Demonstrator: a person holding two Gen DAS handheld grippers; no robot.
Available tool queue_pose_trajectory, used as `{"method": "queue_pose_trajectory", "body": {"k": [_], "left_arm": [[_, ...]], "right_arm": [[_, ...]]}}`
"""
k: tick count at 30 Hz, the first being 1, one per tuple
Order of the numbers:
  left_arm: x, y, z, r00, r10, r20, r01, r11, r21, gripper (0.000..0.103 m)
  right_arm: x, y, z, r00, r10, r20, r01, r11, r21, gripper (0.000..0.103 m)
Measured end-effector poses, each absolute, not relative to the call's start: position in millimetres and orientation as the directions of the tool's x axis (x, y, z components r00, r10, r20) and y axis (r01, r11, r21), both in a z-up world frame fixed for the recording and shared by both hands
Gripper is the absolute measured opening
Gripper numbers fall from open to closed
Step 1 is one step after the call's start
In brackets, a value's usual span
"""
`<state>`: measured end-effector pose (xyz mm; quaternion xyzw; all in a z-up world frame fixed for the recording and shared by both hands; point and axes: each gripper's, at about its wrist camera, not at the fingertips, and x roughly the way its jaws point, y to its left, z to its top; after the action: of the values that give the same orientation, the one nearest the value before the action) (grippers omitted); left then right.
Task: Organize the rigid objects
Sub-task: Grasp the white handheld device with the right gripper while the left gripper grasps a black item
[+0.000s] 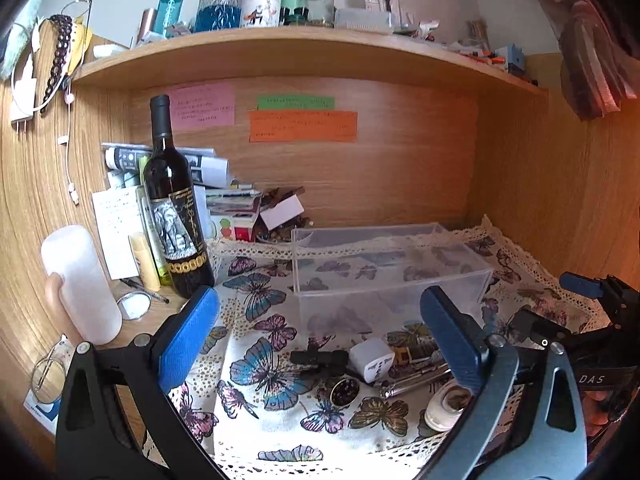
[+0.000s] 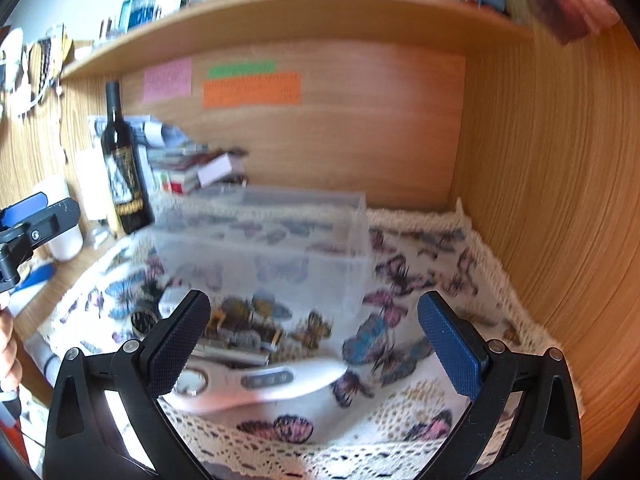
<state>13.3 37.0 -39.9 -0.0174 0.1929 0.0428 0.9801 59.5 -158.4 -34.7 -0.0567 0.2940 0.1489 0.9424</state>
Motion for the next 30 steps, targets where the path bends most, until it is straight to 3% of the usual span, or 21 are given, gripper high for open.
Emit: {"method": "queue_pose_trajectory", "body": {"k": [10, 20, 25, 30], "left_arm": [[25.5, 63.7, -108.5, 0.787, 0.054, -0.615, -0.122, 0.99, -0.07, 0.088], [37.3, 58.9, -124.4, 0.737, 0.001, -0.676, -0.073, 0.994, -0.079, 0.088], [56.2, 51.2, -127.8, 0.713, -0.019, -0.701, -0.052, 0.995, -0.079, 0.088], [70.3, 48.4, -130.8, 0.698, -0.007, -0.716, -0.081, 0.993, -0.089, 0.082]], "right_arm": [[59.6, -113.0, -80.4, 0.658, 0.315, -0.684, -0.435, 0.901, -0.003, 0.103], [61.6, -105.0, -108.2, 0.624, 0.236, -0.745, -0.416, 0.907, -0.062, 0.103], [59.0, -131.3, -107.2, 0.639, 0.163, -0.751, -0.337, 0.938, -0.084, 0.103], [60.3, -168.9, -106.0, 0.642, 0.093, -0.761, -0.227, 0.971, -0.073, 0.099]]}}
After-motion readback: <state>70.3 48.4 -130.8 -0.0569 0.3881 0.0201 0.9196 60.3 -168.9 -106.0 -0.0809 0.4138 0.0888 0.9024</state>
